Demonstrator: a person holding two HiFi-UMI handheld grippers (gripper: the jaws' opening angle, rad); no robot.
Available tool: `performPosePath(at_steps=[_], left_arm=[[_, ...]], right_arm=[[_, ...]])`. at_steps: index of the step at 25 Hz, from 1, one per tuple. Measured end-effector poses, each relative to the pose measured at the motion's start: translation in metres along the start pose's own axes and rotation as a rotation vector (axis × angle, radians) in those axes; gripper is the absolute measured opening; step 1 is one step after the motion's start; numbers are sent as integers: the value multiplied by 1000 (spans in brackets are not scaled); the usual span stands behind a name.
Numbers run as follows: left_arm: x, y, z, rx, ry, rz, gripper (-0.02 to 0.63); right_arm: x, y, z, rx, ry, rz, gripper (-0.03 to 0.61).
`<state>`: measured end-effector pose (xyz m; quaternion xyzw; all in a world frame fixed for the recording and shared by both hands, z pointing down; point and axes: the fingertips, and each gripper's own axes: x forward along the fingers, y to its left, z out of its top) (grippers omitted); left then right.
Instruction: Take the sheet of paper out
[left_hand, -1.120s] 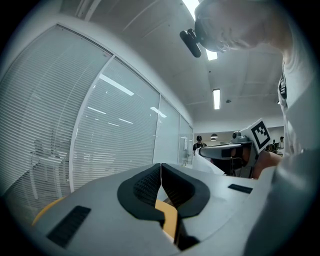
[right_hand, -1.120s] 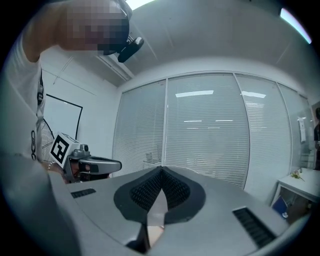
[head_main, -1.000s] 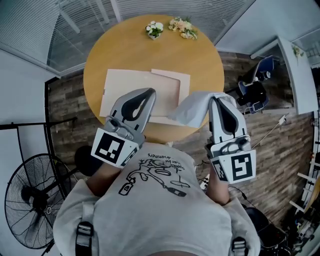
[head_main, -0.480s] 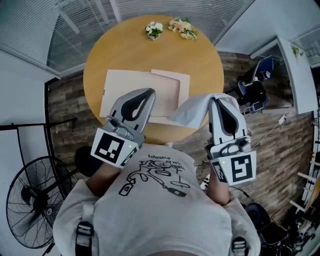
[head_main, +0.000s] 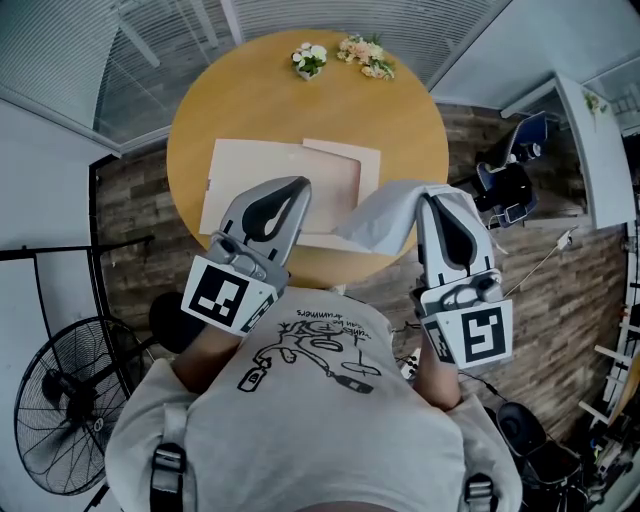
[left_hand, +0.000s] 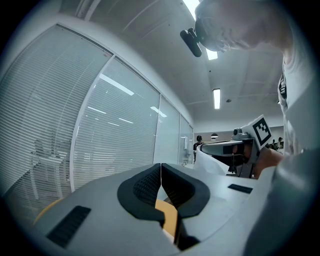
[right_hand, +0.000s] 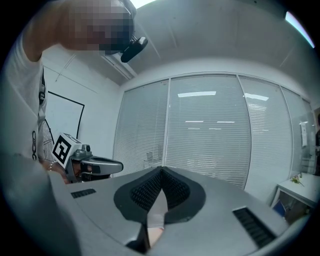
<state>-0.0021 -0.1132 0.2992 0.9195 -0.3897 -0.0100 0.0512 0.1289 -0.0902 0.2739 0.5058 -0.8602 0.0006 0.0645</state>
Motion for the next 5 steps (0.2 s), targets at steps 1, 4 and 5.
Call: performPosePath(at_steps=[1, 4, 5], left_arm=[[0, 0, 0, 0, 1, 0, 22], [3, 0, 1, -1, 1, 0, 23], [4, 0, 2, -1, 1, 0, 23]], right_arm=[[1, 0, 0, 0, 0, 1, 6], [2, -2, 1, -4, 5, 5, 6], [3, -3, 0, -5, 7, 5, 6]])
